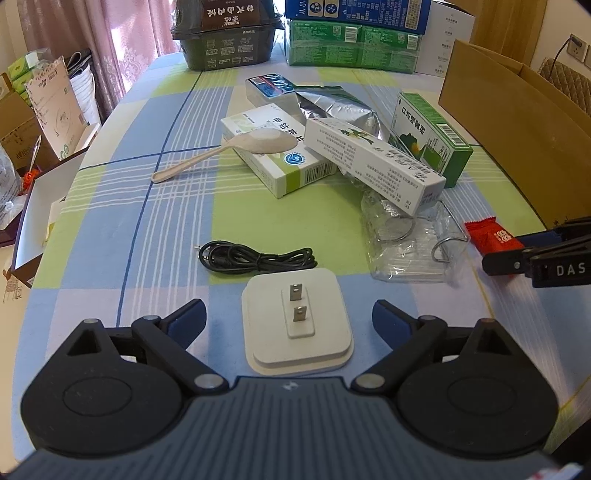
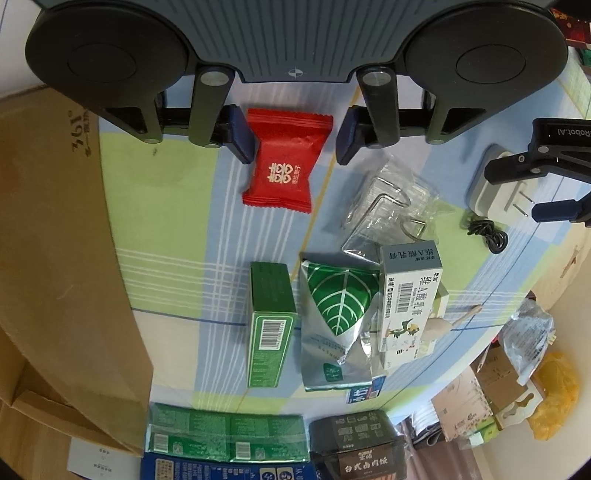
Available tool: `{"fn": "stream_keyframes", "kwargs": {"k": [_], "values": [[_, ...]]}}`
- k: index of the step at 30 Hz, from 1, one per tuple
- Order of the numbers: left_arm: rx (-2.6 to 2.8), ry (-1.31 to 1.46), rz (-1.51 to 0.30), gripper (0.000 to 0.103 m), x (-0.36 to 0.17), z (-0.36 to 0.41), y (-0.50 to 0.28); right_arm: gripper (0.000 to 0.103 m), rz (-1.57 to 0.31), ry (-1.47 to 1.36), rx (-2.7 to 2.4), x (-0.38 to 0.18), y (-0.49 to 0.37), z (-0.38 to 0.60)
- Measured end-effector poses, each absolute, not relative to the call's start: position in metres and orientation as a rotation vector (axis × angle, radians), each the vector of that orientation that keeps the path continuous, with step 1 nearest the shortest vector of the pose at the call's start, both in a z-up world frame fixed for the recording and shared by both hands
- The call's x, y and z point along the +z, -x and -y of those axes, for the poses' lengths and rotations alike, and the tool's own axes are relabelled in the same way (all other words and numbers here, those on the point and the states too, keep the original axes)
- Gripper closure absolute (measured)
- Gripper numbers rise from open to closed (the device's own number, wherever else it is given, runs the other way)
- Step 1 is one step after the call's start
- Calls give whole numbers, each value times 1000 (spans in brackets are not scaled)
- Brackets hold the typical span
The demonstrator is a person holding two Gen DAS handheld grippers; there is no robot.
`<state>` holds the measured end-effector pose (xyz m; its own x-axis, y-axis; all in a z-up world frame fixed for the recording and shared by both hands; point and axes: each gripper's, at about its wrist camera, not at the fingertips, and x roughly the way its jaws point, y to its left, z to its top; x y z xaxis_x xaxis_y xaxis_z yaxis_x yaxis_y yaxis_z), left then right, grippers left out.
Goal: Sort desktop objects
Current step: 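Close the left tool on the white plug while the right tool grasps the red candy packet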
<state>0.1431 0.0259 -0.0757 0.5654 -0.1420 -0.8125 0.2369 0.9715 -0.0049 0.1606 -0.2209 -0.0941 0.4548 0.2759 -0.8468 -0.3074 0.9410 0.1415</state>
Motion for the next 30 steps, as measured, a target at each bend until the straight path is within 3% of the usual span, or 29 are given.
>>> {"fn": "stream_keyframes", "kwargs": {"k": [5,12,17,21,30], "values": [[-226,-97,-951,11,-78,-28,-146,61,-1033,58,352,-96,-163,217],[-231,-91,-974,28,-86,-28,-148,62,-1034,49,356,-96,-165,218],[-224,-98,-981,30,-89,-27,-149,63,-1034,53,357,-95,-165,217],[-217,-128,-972,43,-88,-24,-148,64,-1034,52,361,-95,-165,218],[-217,-115,-978,43,-81,-29,-143,65,-1013,41,375,-86,-160,219]]}}
